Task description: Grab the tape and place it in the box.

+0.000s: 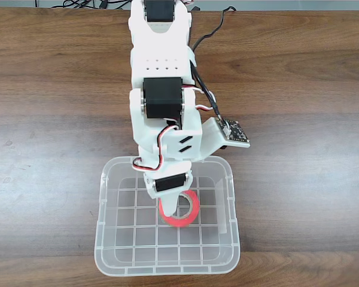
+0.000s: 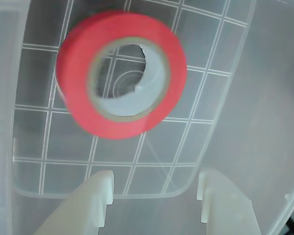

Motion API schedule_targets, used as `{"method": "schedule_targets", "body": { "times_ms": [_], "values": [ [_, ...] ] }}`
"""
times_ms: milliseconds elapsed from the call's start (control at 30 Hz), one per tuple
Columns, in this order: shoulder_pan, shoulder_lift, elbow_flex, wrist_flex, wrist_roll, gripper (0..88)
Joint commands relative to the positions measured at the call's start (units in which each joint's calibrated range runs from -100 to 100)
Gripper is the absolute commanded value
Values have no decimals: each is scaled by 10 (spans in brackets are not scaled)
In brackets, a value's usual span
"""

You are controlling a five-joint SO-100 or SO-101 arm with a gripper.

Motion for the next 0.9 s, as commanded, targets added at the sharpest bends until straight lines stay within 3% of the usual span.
{"method": "schedule_targets", "body": {
  "times_ms": [0, 300, 533, 667, 867],
  "values": [
    [9, -36, -57, -5, 2, 167],
    [16, -57, -102, 51, -4, 162],
    [19, -140, -127, 127, -4, 39],
    [19, -198, -127, 186, -15, 26],
    [19, -304, -95, 191, -30, 26]
  ]
}}
